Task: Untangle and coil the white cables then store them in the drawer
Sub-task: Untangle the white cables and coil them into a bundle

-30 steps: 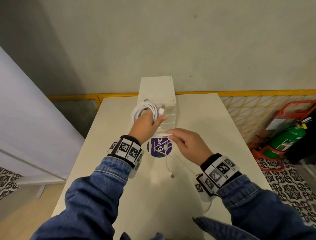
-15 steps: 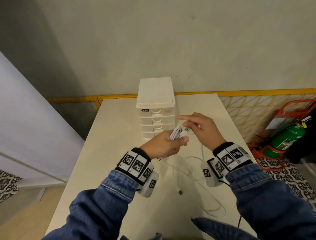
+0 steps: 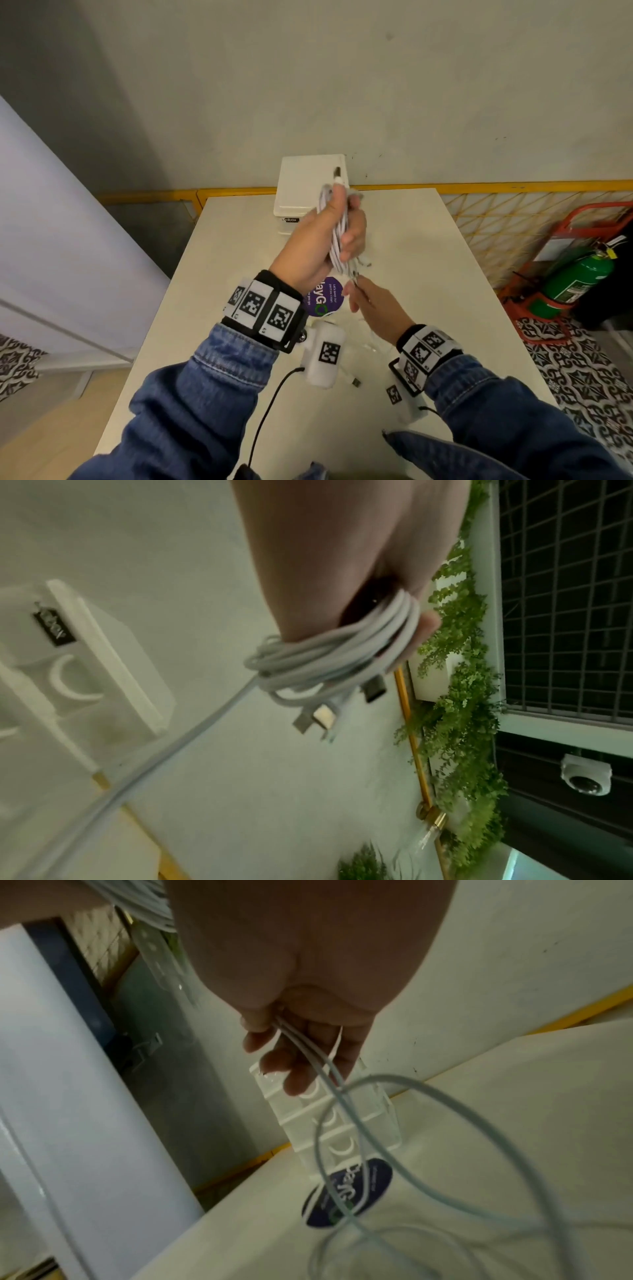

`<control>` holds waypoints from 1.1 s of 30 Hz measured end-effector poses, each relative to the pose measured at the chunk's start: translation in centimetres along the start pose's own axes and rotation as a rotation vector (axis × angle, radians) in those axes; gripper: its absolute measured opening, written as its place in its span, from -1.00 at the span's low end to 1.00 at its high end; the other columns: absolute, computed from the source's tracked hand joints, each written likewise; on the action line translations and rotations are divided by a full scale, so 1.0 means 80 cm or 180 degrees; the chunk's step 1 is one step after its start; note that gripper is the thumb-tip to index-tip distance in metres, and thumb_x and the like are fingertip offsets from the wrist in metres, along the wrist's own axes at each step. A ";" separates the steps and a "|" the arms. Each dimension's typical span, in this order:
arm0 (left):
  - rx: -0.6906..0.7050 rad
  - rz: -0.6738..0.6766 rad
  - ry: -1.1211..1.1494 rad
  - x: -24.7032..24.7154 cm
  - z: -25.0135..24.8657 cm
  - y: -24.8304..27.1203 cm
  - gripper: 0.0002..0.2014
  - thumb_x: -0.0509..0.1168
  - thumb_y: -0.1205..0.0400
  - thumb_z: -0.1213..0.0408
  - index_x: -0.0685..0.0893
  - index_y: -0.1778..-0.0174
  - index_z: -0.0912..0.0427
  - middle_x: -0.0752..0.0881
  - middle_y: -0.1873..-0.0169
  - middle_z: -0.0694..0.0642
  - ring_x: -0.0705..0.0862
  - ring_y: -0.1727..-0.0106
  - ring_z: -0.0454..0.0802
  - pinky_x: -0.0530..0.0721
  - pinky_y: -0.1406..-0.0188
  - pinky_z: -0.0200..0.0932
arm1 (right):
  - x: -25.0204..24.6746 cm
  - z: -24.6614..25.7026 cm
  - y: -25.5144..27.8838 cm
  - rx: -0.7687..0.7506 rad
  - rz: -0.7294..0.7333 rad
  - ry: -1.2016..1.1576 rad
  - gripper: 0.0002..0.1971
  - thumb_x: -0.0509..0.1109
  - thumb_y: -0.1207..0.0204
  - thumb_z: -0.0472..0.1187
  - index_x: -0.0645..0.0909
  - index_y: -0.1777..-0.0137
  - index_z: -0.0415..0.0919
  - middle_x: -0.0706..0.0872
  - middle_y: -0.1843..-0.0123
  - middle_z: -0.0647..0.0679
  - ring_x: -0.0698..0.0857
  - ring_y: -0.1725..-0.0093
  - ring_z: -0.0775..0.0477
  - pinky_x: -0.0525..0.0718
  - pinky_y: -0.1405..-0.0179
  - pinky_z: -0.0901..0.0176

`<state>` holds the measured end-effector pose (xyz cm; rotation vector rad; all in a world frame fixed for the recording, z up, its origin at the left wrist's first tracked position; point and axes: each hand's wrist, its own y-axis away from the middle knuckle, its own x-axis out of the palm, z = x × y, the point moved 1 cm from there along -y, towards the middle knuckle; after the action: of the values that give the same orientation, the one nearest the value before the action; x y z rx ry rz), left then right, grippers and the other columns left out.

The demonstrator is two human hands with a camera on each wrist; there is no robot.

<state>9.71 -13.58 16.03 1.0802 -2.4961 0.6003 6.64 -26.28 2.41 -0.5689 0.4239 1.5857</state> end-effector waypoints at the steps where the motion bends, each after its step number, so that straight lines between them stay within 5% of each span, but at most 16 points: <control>1: 0.0146 -0.0124 -0.0073 -0.004 -0.005 -0.003 -0.68 -0.03 -0.70 0.03 0.46 0.17 0.18 0.42 0.60 -0.01 0.36 0.68 -0.14 0.22 0.58 -0.21 | 0.005 -0.004 0.005 0.0008 0.0026 -0.0025 -0.72 0.07 -0.68 -0.14 0.49 0.05 -0.34 0.59 0.39 -0.05 0.51 0.42 0.00 0.50 0.23 0.01; 4: 0.0375 -0.0734 -0.0477 -0.019 -0.009 -0.006 -0.67 0.07 -0.71 0.07 0.51 0.35 0.05 0.44 0.53 -0.01 0.38 0.62 -0.12 0.23 0.51 -0.17 | 0.013 -0.007 0.011 -0.0019 0.0033 -0.0087 -0.76 0.11 -0.67 -0.16 0.55 -0.08 -0.26 0.53 0.37 0.22 0.51 0.45 0.24 0.47 0.31 0.23; 6: 0.0465 -0.1250 -0.0969 -0.029 -0.004 -0.005 -0.66 0.08 -0.74 0.10 0.52 0.33 0.11 0.49 0.52 -0.03 0.41 0.61 -0.13 0.32 0.59 -0.25 | 0.015 0.000 0.011 -0.0136 0.0134 0.0079 -0.71 0.13 -0.67 -0.17 0.52 -0.32 -0.16 0.66 0.14 0.19 0.57 0.30 0.32 0.45 0.22 0.33; 9: 0.0553 -0.1748 -0.1602 -0.043 0.005 -0.005 -0.71 0.07 -0.76 0.14 0.52 0.10 0.29 0.54 0.49 0.01 0.46 0.61 -0.16 0.41 0.65 -0.32 | 0.017 0.007 0.011 -0.0376 0.0288 0.0300 -0.61 0.12 -0.67 -0.12 0.38 -0.49 0.00 0.74 -0.21 -0.07 0.71 -0.09 -0.06 0.60 -0.09 0.10; 11: 0.0726 -0.1799 -0.1846 -0.049 0.011 -0.003 -0.71 0.09 -0.76 0.20 0.54 0.17 0.30 0.57 0.44 0.07 0.52 0.54 -0.14 0.52 0.48 -0.28 | 0.017 0.014 0.012 -0.0537 0.0296 0.0291 -0.60 0.13 -0.64 -0.07 0.41 -0.48 0.03 0.73 -0.25 -0.07 0.70 -0.15 -0.09 0.61 -0.12 0.11; 14: 0.0763 -0.1700 -0.2333 -0.063 0.032 -0.001 -0.70 0.13 -0.74 0.25 0.59 0.25 0.29 0.62 0.39 0.12 0.63 0.39 -0.06 0.64 0.22 -0.17 | 0.017 0.026 0.010 -0.0773 0.0201 0.0248 -0.59 0.14 -0.58 -0.02 0.51 -0.41 -0.02 0.76 -0.19 -0.06 0.71 -0.11 -0.10 0.64 -0.10 0.04; 17: 0.0495 -0.1506 -0.2927 -0.081 0.053 0.002 -0.64 0.15 -0.71 0.09 0.62 0.25 0.28 0.71 0.40 0.09 0.73 0.29 0.06 0.70 0.04 0.08 | 0.011 0.037 0.010 -0.1017 0.0146 0.0332 -0.63 0.19 -0.57 -0.10 0.58 -0.33 -0.10 0.77 -0.12 -0.12 0.71 -0.06 -0.16 0.65 -0.06 -0.07; 19: 0.0270 -0.1280 -0.3344 -0.089 0.059 0.007 -0.60 0.15 -0.69 0.02 0.63 0.30 0.22 0.72 0.45 0.11 0.73 0.35 0.10 0.69 0.13 0.05 | 0.003 0.042 0.009 -0.1063 0.0079 0.0307 -0.69 0.21 -0.56 -0.14 0.64 -0.24 -0.11 0.77 0.05 -0.09 0.69 0.08 -0.07 0.65 0.04 -0.01; 23: -0.0174 -0.0840 -0.3785 -0.103 0.066 0.013 -0.56 0.19 -0.66 -0.04 0.59 0.33 0.26 0.69 0.50 0.10 0.66 0.45 0.04 0.61 0.31 -0.07 | -0.021 0.048 0.005 -0.1047 0.0037 0.0302 -0.72 0.20 -0.58 -0.07 0.68 -0.18 -0.03 0.56 0.27 0.27 0.56 0.23 0.31 0.45 0.19 0.48; 27: -0.0649 -0.0623 -0.3875 -0.107 0.077 0.022 -0.55 0.17 -0.68 -0.04 0.49 0.39 0.23 0.56 0.53 0.13 0.54 0.48 0.01 0.49 0.39 -0.12 | -0.042 0.049 0.003 -0.0891 0.0346 0.0213 -0.80 0.26 -0.59 -0.22 0.64 -0.14 -0.02 0.74 -0.06 0.09 0.69 0.00 0.09 0.64 -0.03 0.15; 30: -0.1059 -0.0320 -0.3503 -0.095 0.080 0.030 -0.41 0.01 -0.74 -0.02 0.62 0.40 0.36 0.70 0.52 0.26 0.65 0.52 0.15 0.62 0.41 -0.08 | -0.050 0.052 0.000 -0.0910 0.0241 0.0326 -0.86 0.29 -0.57 -0.23 0.64 -0.05 -0.04 0.76 -0.05 0.04 0.70 0.01 0.07 0.64 -0.01 0.11; 33: -0.1422 -0.0175 -0.3025 -0.080 0.081 0.034 -0.38 -0.12 -0.75 -0.10 0.59 0.41 0.20 0.65 0.65 0.13 0.56 0.68 0.03 0.53 0.56 -0.17 | -0.055 0.054 -0.002 -0.1127 0.0025 0.0403 -0.89 0.31 -0.56 -0.26 0.62 0.01 -0.06 0.76 0.06 0.10 0.70 0.09 0.08 0.62 0.07 0.18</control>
<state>10.83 -11.34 6.86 1.4440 -3.0813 -0.6396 6.53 -27.30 8.52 -0.9422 0.2387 1.6487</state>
